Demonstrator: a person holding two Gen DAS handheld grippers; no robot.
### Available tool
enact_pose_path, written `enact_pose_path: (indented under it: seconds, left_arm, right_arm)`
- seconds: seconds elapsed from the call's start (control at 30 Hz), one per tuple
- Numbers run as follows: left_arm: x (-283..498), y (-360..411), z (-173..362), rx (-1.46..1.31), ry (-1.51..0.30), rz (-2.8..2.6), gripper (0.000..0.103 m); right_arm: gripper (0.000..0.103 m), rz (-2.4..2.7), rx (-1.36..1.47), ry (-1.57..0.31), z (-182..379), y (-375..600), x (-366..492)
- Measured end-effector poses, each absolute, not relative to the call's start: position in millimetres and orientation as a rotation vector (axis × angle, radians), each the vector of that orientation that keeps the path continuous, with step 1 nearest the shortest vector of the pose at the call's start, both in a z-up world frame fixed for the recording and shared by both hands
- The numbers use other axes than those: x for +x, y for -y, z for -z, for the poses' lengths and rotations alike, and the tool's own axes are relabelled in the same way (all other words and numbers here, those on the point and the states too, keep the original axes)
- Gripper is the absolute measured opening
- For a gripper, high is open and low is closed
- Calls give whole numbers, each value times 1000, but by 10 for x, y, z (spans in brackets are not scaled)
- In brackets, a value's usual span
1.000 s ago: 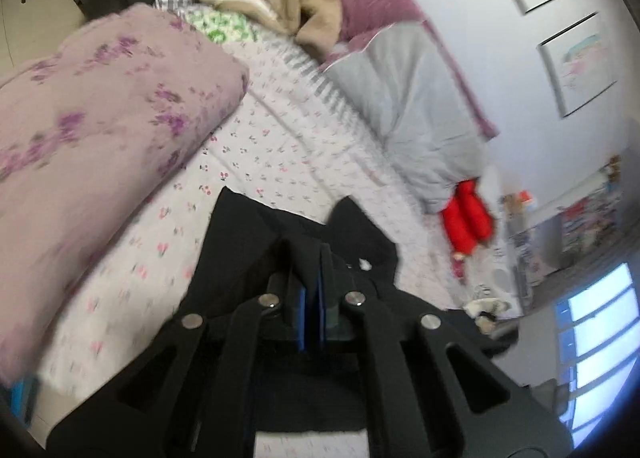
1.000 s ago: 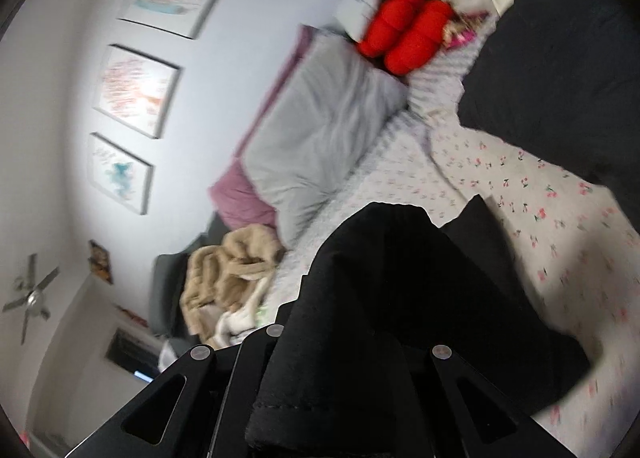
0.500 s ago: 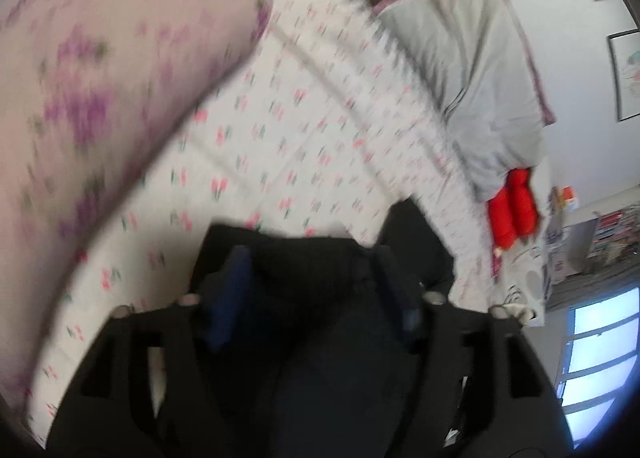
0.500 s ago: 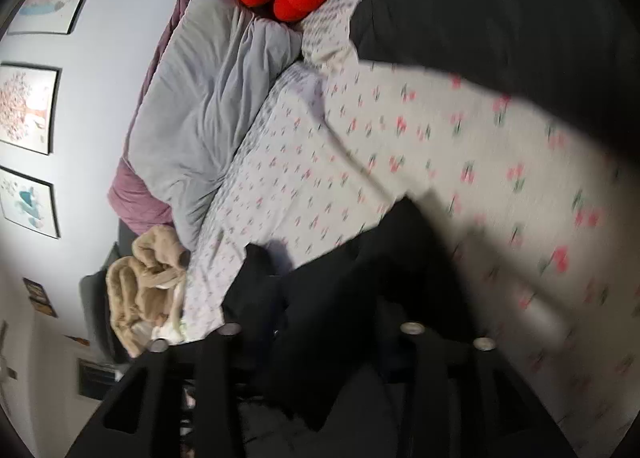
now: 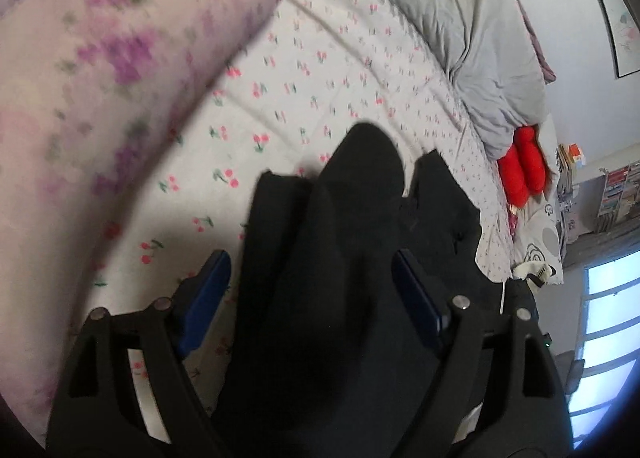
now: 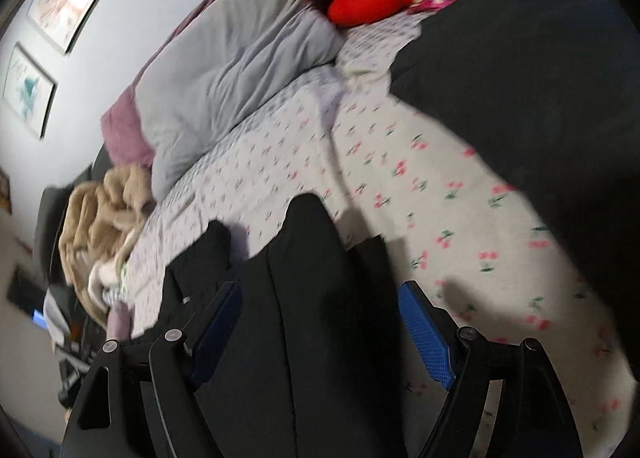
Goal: Fold large clothes
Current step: 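Lower the folded hem onto the coat and press it flat with both grippers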
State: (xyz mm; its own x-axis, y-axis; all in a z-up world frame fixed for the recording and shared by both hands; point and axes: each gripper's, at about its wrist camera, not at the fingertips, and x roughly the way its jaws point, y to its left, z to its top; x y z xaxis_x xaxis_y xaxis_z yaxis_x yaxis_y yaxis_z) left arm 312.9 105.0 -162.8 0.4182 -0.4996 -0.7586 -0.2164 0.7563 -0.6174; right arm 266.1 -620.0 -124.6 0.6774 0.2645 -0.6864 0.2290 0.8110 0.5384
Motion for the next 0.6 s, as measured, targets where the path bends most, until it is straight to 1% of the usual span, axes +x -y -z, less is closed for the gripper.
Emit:
enact_pose_path:
  seconds: [0.07,0.1,0.13,0.17,0.2,0.23,0.3,0.47,0.6]
  left_arm:
    - [3179,-961,1657,-724,-1150,233,82]
    - [3196,-924,1646,-709,-1137,240,82]
    - [3216,-874,1618,-668,-1113,229,76]
    - [3247,-832,1583,-612,-1097,195,41]
    - [3270,-795,1571,-562,-1103,170,6]
    - [3306,-772,1574,-533,-1119,153,7]
    - [3357,-755,1500,-535,-1084,149,6]
    - [3611,-711,1126,-529,-978,142,6]
    - [4038,-588,855,-525,-932,105,6]
  right_arm:
    - [81,-38,580,-894,1350,6100,2750]
    - [75,-51,548,-912,1382,6049,2788]
    - [49,-59,509,-923,1394,6001,2812]
    - [32,-39,439,-935,1392,5941,2838]
    - [20,-24,399,-932,1376,5923,2856]
    - [13,-34,398,-916,1338,5935,2858]
    - [7,-20,362,-883,1216,5942,2847]
    - [5,1,277,-776,796,5833,2962]
    - [5,41,260,-729,577,5818,3346]
